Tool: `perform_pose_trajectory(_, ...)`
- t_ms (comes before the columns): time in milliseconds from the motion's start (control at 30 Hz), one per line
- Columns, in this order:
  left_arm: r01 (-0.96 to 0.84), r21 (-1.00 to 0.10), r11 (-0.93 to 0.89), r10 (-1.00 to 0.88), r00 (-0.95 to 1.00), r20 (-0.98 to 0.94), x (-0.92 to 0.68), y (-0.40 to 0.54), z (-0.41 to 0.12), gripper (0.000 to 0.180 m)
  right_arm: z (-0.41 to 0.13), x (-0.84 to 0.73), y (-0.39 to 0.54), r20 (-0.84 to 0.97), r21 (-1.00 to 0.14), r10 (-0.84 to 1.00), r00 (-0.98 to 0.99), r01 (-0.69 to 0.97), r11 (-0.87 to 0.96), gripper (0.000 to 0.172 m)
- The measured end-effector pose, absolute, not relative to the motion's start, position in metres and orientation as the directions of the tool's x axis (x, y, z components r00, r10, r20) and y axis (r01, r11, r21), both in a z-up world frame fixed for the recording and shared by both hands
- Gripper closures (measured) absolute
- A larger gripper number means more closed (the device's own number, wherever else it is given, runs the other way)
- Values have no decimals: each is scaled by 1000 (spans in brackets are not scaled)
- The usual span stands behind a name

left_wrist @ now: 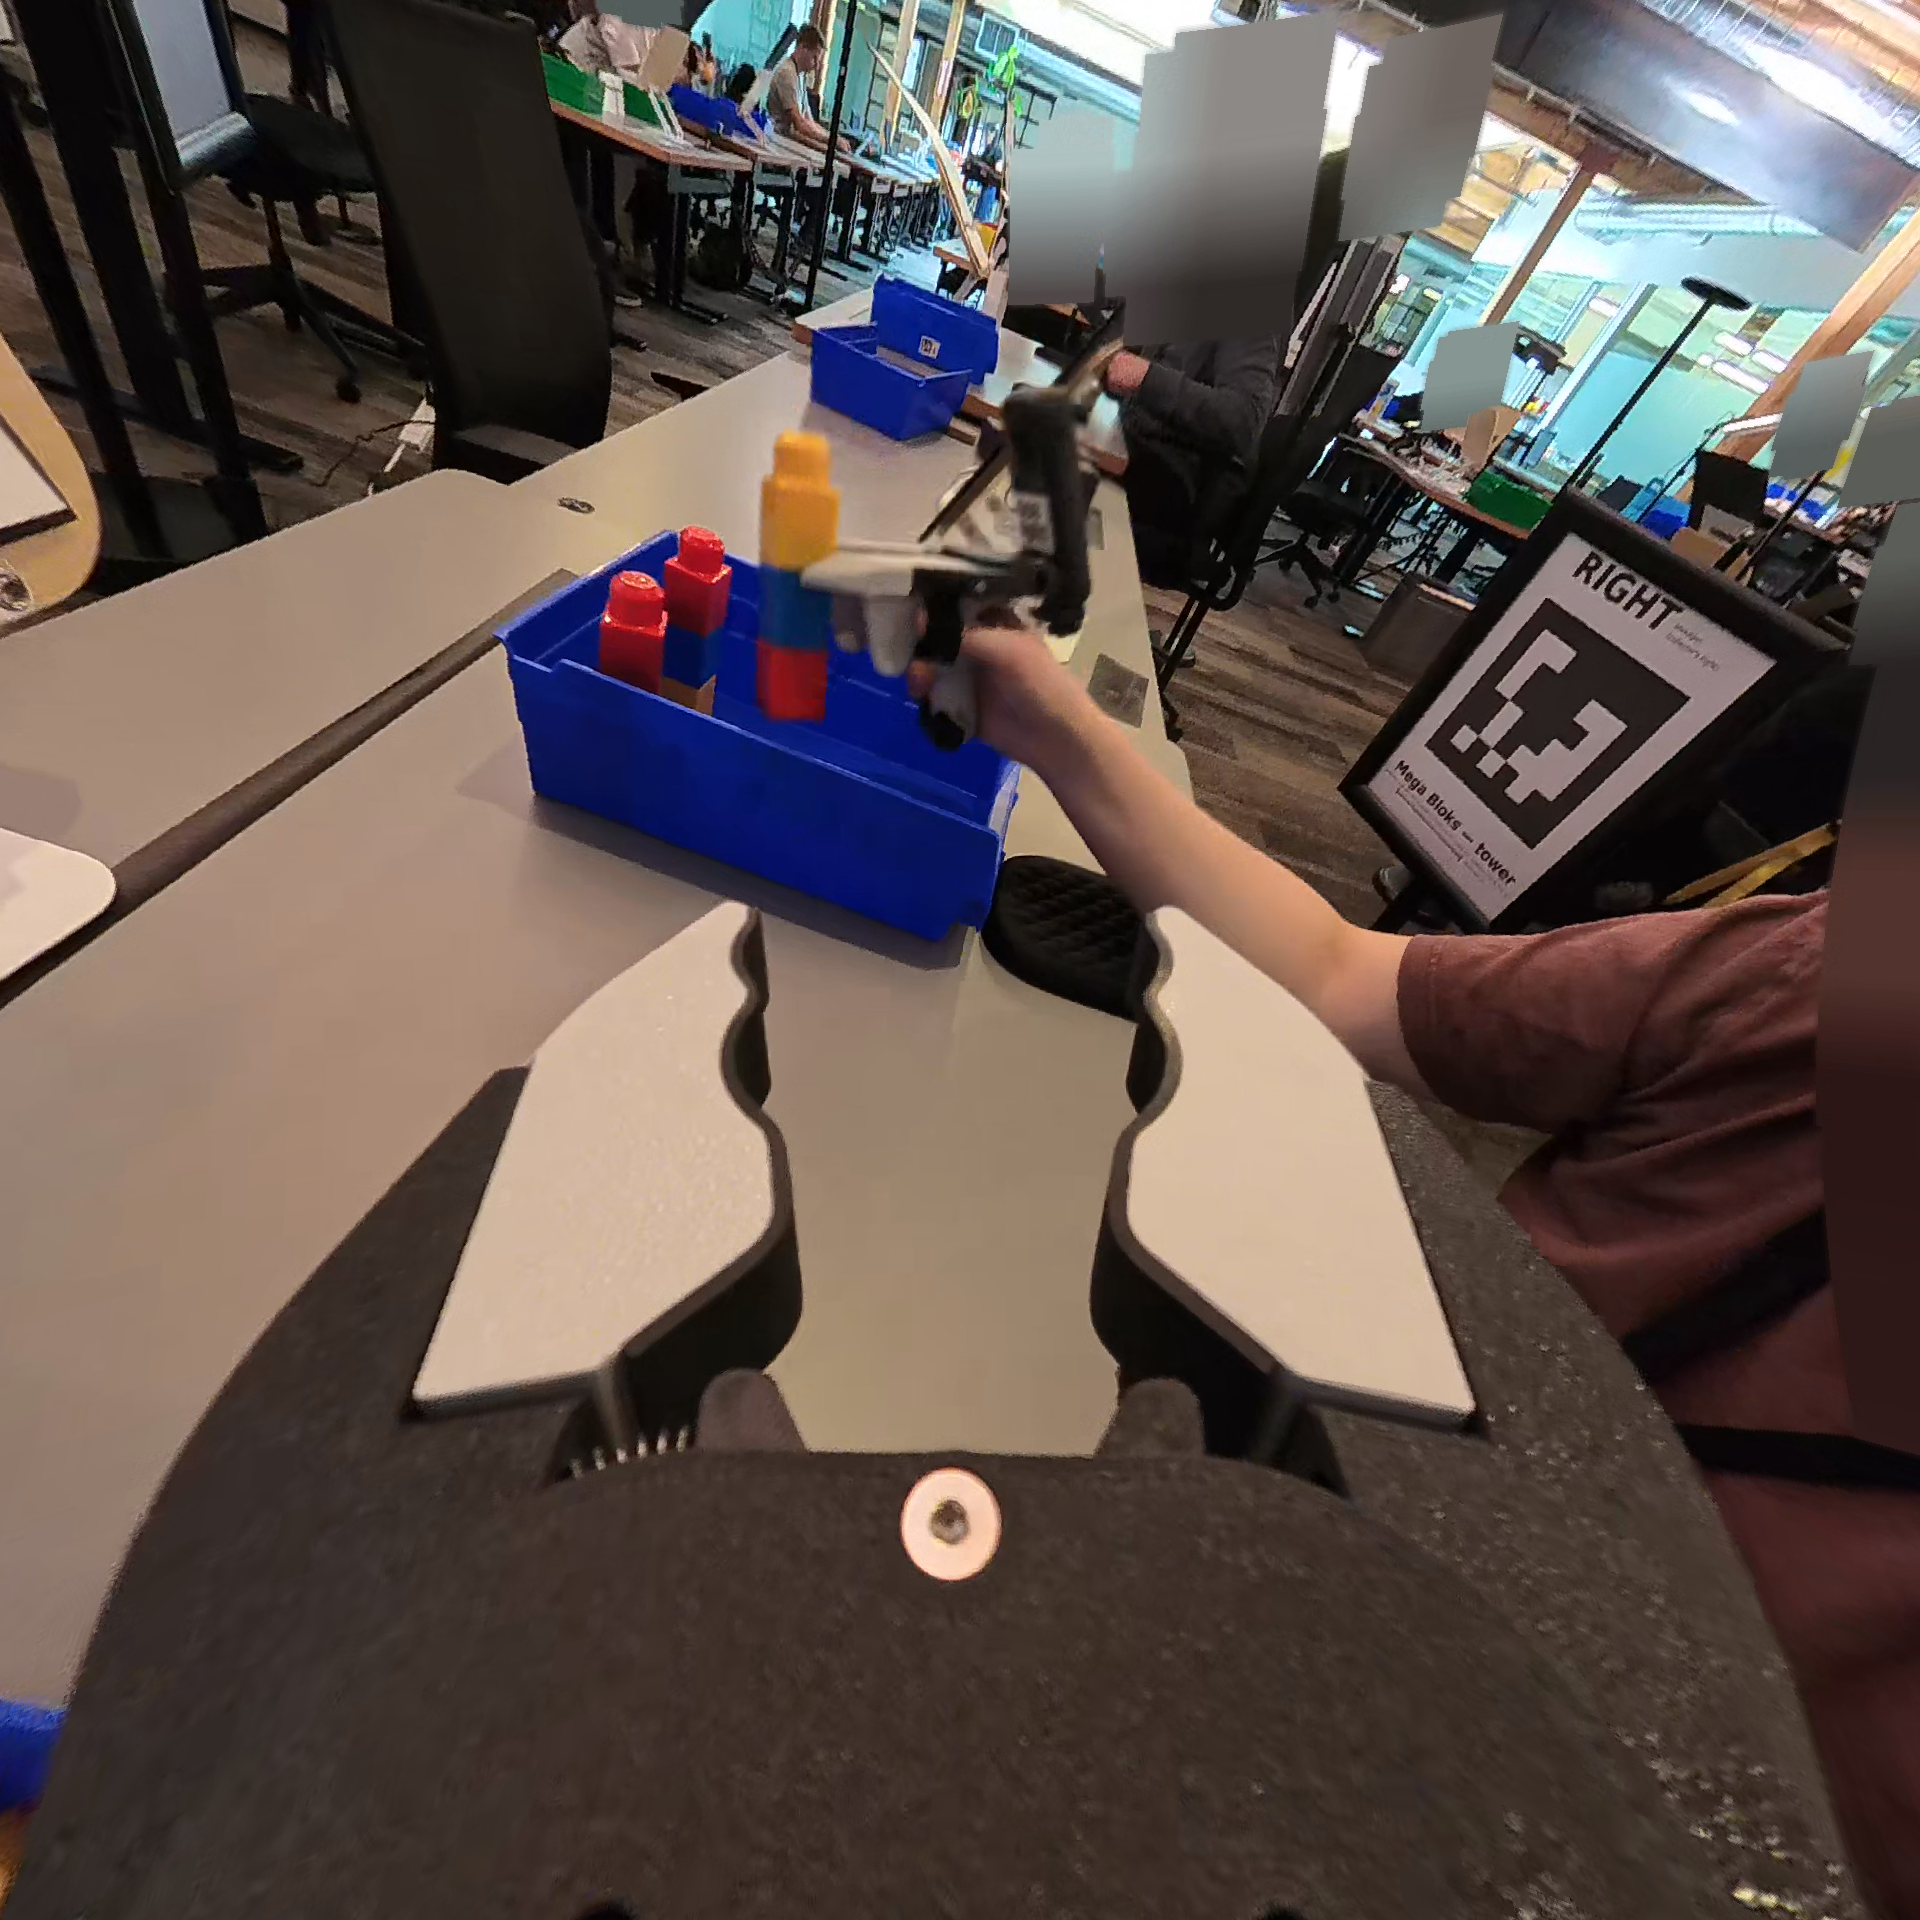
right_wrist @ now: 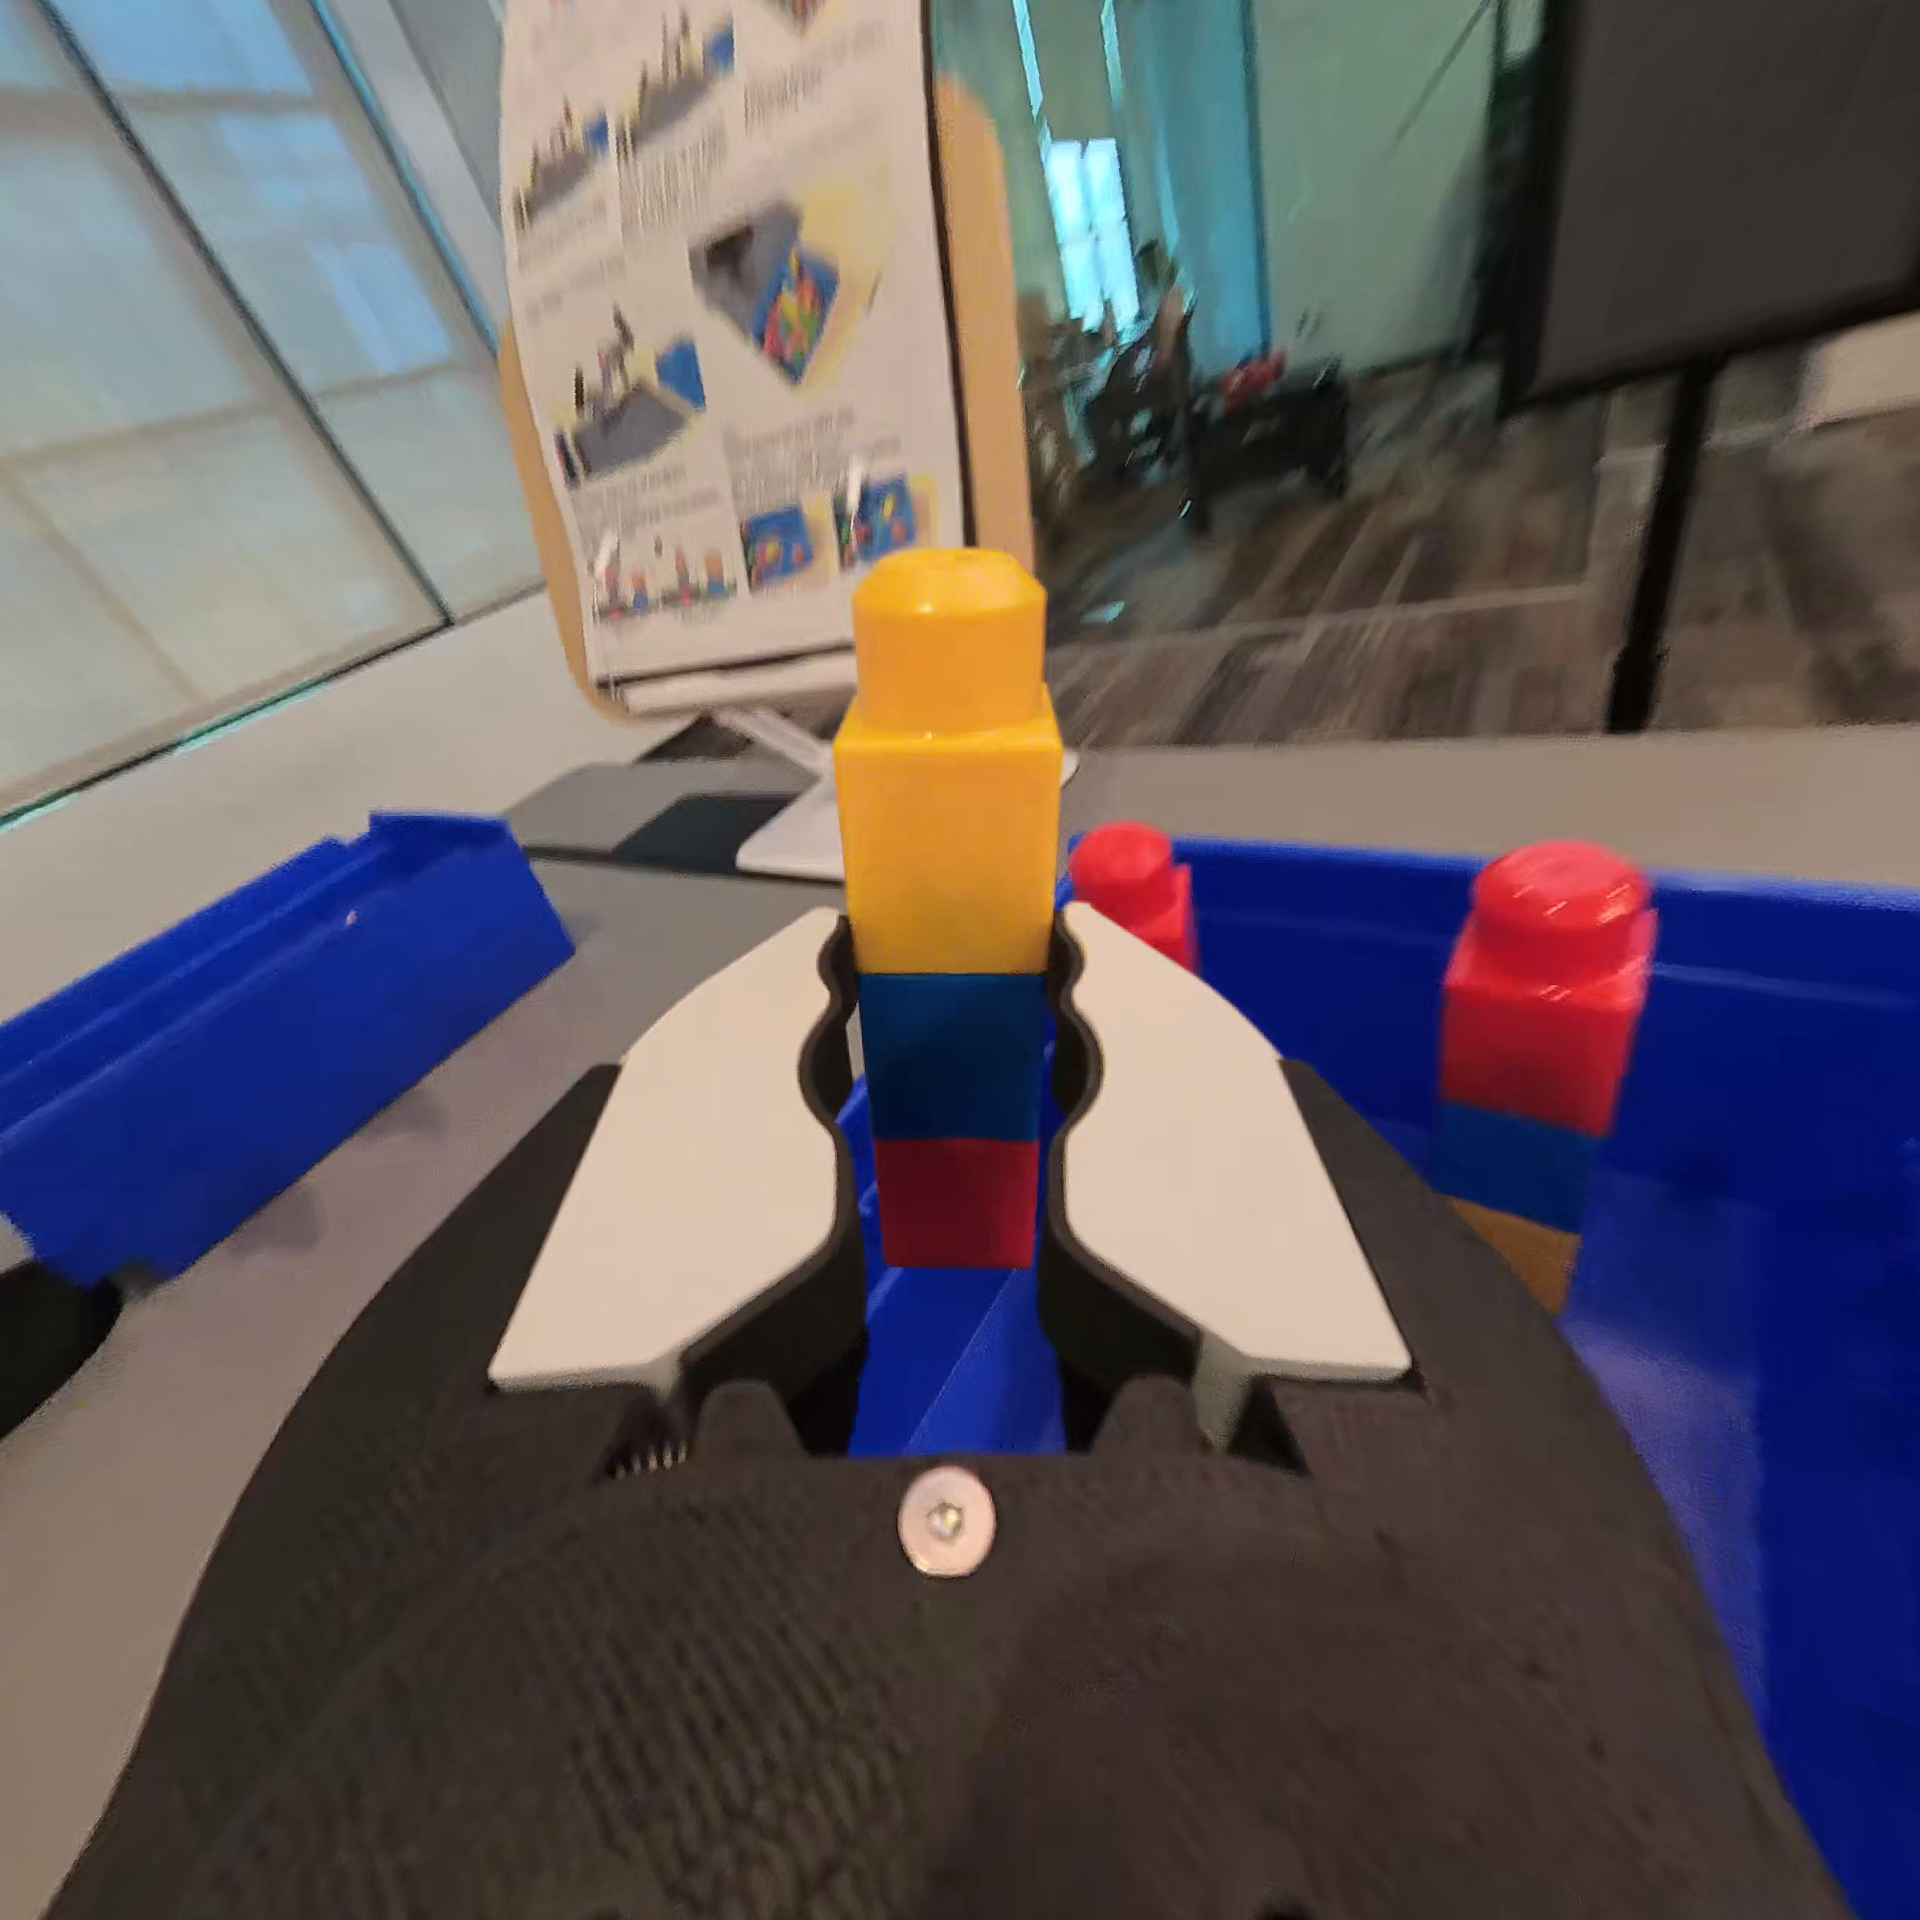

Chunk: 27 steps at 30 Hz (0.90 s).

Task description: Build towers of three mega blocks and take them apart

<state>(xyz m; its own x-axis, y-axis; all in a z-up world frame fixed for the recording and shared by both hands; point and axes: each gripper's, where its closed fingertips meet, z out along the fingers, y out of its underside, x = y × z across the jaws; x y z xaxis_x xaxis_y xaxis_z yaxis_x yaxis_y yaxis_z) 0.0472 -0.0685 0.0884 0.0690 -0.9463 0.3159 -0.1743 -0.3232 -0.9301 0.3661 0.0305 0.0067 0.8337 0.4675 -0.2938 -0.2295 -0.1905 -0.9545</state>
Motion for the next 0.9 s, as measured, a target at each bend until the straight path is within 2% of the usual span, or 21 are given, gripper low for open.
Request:
perform_pose_trajectory(100,-166,-928,-334,-942,57,330,47,-69,90,114,-31,355,47,-284,-946,473,834,-162,-282,134)
perform_pose_trajectory(233,-191,-930,-313,-950,42,311,49,-76,89,115,-60,349,52,-149,-954,521,840,17,-301,134)
perform_pose_trajectory(367,-209,-933,-293,-956,37,292,52,-81,88,115,-80,344,54,-160,-947,566,808,35,-318,135)
perform_pose_trajectory(600,-223,-929,-294,-955,22,296,55,-87,88,116,-84,344,40,-101,-961,660,744,99,-258,135)
perform_pose_trajectory(767,-240,-929,-282,-958,18,287,53,-91,88,116,-88,349,33,-89,-948,669,738,143,-284,135)
perform_pose_trajectory(900,-195,-939,-285,-956,134,262,37,-73,97,115,-88,346,35,-80,-947,672,736,154,-281,134)
